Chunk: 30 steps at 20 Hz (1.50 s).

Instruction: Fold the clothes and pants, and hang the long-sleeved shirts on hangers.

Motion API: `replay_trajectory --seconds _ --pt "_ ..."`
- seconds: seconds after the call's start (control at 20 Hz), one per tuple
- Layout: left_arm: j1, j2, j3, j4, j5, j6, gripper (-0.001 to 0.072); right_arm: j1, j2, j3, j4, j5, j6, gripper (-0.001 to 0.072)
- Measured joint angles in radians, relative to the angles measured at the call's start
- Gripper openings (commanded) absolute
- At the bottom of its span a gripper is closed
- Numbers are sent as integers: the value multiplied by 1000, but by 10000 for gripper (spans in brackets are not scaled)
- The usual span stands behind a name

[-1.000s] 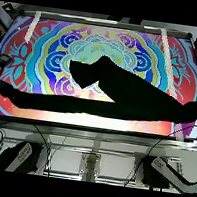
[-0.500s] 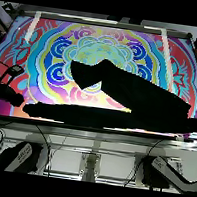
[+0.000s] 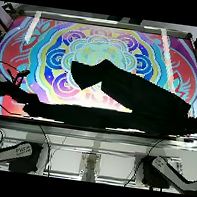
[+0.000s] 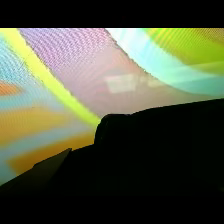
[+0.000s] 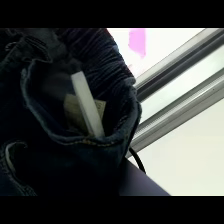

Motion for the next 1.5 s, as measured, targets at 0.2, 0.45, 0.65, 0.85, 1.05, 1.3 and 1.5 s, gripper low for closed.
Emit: replay_trajectory --seconds 0.2,0.45,0.65,0.85,1.05,1.3,1.5 --pt "-1 -43 4 -52 48 -29 472 -1 0 0 18 -5 -10 41" --pt "-18 -56 4 -93 107 -38 393 -1 0 0 27 -9 -19 41" --pt "-32 -59 5 -102 121 -45 337 -1 0 -1 31 -17 -21 41" --pt "-35 -60 9 -78 69 -61 338 -1 0 -1 32 -24 -23 41" --pt "-35 -60 37 16 -23 -115 339 -1 0 -1 32 -28 -24 41" --pt "-37 -63 59 24 -66 -155 339 -1 0 -1 33 -39 -26 41" --pt "-39 -88 63 -13 -77 -165 260 -1 0 -1 34 -47 -26 41"
